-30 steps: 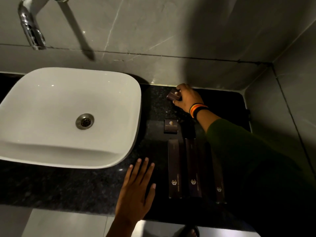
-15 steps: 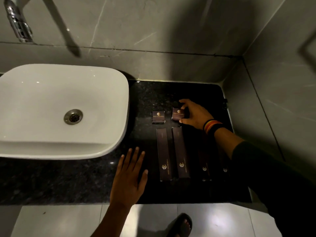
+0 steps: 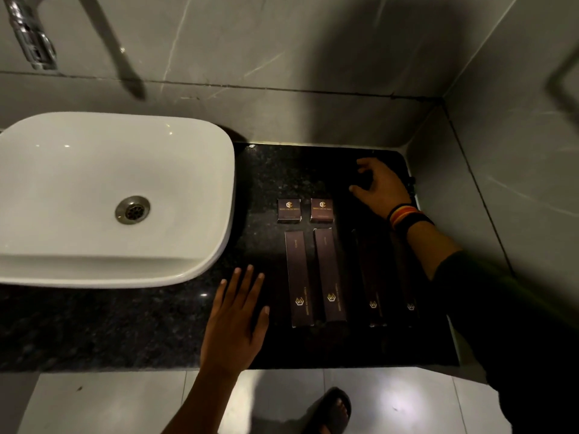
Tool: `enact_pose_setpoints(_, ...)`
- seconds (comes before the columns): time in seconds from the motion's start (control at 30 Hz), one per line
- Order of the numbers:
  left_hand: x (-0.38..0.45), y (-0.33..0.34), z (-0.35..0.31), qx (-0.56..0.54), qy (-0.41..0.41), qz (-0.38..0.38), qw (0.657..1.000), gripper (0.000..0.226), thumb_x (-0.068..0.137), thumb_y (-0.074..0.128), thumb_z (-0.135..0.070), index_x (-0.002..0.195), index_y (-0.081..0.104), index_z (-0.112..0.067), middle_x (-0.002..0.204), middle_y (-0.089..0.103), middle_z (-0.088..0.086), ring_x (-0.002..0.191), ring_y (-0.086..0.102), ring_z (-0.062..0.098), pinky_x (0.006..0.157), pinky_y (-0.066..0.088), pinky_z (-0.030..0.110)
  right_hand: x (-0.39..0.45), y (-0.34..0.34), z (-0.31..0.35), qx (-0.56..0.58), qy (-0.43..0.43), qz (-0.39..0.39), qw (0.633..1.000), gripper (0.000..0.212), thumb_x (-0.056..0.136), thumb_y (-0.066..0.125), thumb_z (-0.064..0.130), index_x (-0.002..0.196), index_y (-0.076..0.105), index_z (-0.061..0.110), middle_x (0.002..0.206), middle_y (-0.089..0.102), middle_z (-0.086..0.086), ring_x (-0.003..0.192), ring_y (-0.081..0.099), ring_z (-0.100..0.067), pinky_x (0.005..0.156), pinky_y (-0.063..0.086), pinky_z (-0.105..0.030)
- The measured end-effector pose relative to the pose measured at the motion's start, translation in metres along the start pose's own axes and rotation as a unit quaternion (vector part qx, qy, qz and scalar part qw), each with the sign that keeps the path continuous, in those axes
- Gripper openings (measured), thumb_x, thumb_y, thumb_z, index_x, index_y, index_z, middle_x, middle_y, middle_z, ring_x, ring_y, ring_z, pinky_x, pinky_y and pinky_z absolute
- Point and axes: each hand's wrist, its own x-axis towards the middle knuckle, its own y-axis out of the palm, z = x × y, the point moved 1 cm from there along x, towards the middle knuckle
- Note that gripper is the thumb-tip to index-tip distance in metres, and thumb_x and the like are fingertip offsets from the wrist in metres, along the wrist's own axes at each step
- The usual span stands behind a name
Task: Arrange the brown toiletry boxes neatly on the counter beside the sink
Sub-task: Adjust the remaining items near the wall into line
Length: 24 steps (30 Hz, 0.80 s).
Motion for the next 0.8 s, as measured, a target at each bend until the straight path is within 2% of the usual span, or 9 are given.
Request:
enact_pose_setpoints(0.07,-0.001,0.0,0.001,-0.001,0.002,-0.006,1.0,0.062,0.112,0.038,-0.043,0.169,0.037,-0.02,0.181,0.027,0.003,0.17,0.017,0.025,0.138,0.01,0.047,0.009,-0.014,-0.014,-0.043,0.021,-0.005,0.999,0.057,0.082,0.076,0.025,0.134,0.055,0.015,0.135,0.057,-0.011,0.122,0.058,-0.03,0.102,0.047,-0.039)
enact_pose_setpoints(0.13,0.0,0.0,0.001,-0.006,0.005,-0.012,1.0,0.062,0.111,0.039,-0.043,0.169,0.038,-0.02,0.181,0.028,0.004,0.17,0.019,0.026,0.138,0.009,0.046,0.015,-0.02,-0.022,-0.089,0.035,0.041,0.995,0.059,0.079,0.08,0.026,0.133,0.058,0.013,0.137,0.056,-0.015,0.122,0.057,-0.033,0.103,0.047,-0.04)
enact_pose_setpoints(0.23,0.0,-0.001,0.0,-0.005,0.006,-0.013,1.0,0.062,0.11,0.041,-0.041,0.168,0.041,-0.018,0.18,0.029,0.005,0.169,0.02,0.027,0.138,0.01,0.047,0.017,-0.015,-0.026,-0.104,0.042,0.115,0.987,0.061,0.075,0.085,0.03,0.129,0.062,0.014,0.131,0.063,-0.011,0.12,0.06,-0.029,0.101,0.047,-0.037)
enact_pose_setpoints(0.33,0.001,-0.001,0.0,0.001,0.012,-0.015,1.0,0.062,0.109,0.042,-0.04,0.166,0.044,-0.016,0.179,0.032,0.007,0.169,0.022,0.029,0.136,0.015,0.051,0.02,-0.006,-0.029,-0.106,0.048,0.101,0.988,0.035,0.077,0.082,0.02,0.11,0.072,0.015,0.117,0.07,-0.011,0.107,0.066,-0.029,0.09,0.053,-0.036)
enact_pose_setpoints(0.4,0.001,-0.002,0.001,0.006,0.014,-0.014,1.0,0.062,0.109,0.042,-0.04,0.166,0.045,-0.015,0.179,0.033,0.007,0.168,0.024,0.03,0.135,0.018,0.053,0.018,-0.002,-0.028,-0.094,0.045,0.086,0.991,0.025,0.077,0.079,0.013,0.101,0.073,0.015,0.11,0.072,-0.011,0.102,0.068,-0.029,0.086,0.055,-0.036)
enact_pose_setpoints(0.53,0.002,0.0,0.002,0.02,0.013,0.0,1.0,0.062,0.11,0.039,-0.041,0.167,0.044,-0.016,0.179,0.032,0.007,0.168,0.024,0.03,0.134,0.019,0.054,0.003,0.004,-0.023,-0.064,-0.005,0.103,0.993,0.043,0.076,0.08,0.01,0.117,0.068,0.012,0.12,0.068,-0.011,0.111,0.064,-0.026,0.098,0.052,-0.04)
enact_pose_setpoints(0.7,0.001,-0.001,0.003,0.025,0.01,0.011,1.0,0.063,0.111,0.037,-0.043,0.168,0.04,-0.018,0.18,0.028,0.006,0.169,0.02,0.029,0.135,0.015,0.052,-0.017,0.013,-0.025,-0.028,-0.035,0.117,0.992,0.044,0.073,0.079,0.003,0.115,0.067,0.011,0.117,0.067,-0.01,0.108,0.064,-0.025,0.097,0.052,-0.042)
enact_pose_setpoints(0.8,0.002,-0.001,0.002,0.025,0.01,0.011,1.0,0.063,0.111,0.037,-0.043,0.169,0.04,-0.018,0.18,0.028,0.006,0.169,0.02,0.028,0.136,0.015,0.051,-0.022,0.015,-0.023,-0.024,-0.027,0.113,0.993,0.051,0.073,0.078,0.002,0.122,0.063,0.012,0.12,0.065,-0.01,0.108,0.063,-0.024,0.096,0.052,-0.041)
